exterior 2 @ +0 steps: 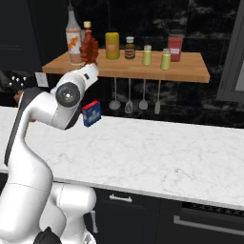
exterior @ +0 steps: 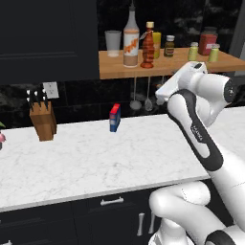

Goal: Put the shaker and condiment bottle from the counter next to their counterparts in the cabinet.

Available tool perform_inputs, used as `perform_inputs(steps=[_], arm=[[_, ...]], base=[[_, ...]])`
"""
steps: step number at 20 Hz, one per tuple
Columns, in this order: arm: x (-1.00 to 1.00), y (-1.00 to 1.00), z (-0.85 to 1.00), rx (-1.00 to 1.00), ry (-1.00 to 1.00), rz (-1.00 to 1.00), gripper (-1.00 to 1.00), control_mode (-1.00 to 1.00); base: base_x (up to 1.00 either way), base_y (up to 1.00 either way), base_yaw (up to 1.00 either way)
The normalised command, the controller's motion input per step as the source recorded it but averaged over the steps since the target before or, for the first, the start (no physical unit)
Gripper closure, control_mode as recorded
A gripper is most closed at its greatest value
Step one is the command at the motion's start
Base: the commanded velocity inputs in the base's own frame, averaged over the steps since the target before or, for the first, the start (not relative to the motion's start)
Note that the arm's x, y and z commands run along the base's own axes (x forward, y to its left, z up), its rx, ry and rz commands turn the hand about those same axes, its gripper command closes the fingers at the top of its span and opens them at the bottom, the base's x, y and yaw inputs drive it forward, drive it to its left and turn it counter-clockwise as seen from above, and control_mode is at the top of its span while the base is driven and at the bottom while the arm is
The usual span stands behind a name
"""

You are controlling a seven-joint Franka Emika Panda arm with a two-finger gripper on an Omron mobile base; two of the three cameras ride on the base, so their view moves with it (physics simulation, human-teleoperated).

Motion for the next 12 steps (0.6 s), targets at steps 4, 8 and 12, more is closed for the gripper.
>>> perform_inputs(steps=[4,8,12], arm=[[-0.93,-0.14,-0.78,-0.02,0.0,-0.07,-1.0,-1.0],[-0.66,-0.18,-0.92,-0.07,0.06,-0.14,-1.0,-1.0],[-0.47,-0.2,-0.98,-0.1,0.13,-0.2,-1.0,-1.0]], base=[[0.0,0.0,0.0],[0.0,0.0,0.0],[0.0,0.0,0.0]])
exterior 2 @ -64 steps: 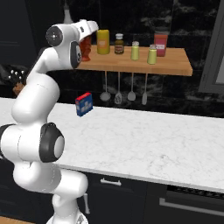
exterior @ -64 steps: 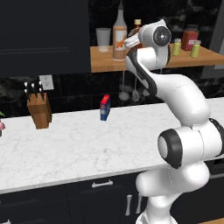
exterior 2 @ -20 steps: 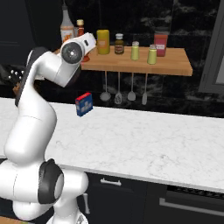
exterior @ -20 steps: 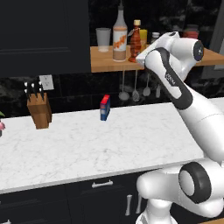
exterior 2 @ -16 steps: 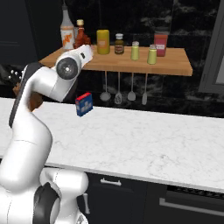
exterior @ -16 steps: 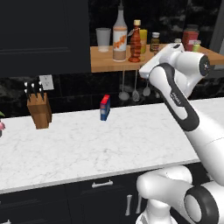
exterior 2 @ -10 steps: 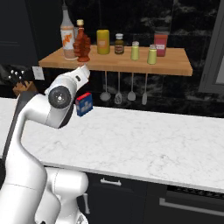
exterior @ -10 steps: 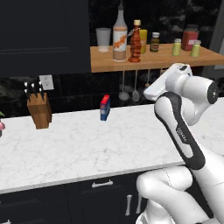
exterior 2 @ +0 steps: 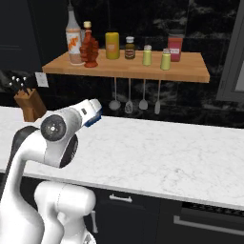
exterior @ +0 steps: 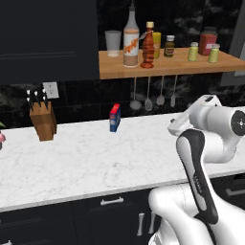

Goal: Put the shaker and condiment bottle from the counter next to their counterparts in the cabinet.

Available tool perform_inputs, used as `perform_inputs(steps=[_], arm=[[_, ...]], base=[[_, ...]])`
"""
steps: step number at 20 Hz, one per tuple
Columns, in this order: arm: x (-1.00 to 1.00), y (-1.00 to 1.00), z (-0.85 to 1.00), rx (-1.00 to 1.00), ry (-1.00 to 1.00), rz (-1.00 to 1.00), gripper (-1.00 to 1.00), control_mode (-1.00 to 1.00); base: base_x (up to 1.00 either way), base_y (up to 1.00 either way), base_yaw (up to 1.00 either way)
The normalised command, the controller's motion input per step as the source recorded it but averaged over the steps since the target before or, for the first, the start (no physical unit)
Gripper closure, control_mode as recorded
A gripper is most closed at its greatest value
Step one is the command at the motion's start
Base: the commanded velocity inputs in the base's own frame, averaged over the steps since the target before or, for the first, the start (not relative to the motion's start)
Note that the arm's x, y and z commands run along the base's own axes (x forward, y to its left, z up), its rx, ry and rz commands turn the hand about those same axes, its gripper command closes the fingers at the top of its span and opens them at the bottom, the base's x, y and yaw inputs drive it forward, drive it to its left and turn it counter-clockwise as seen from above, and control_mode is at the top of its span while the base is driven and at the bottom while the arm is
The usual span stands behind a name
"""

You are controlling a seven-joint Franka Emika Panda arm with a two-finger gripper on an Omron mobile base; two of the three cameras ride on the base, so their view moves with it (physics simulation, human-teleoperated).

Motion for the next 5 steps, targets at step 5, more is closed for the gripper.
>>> perform_inputs(steps=[5], arm=[[-0.23,-0.14,-0.97,-0.1,0.19,-0.22,-1.0,-1.0]], base=[[0.0,0.0,0.0]])
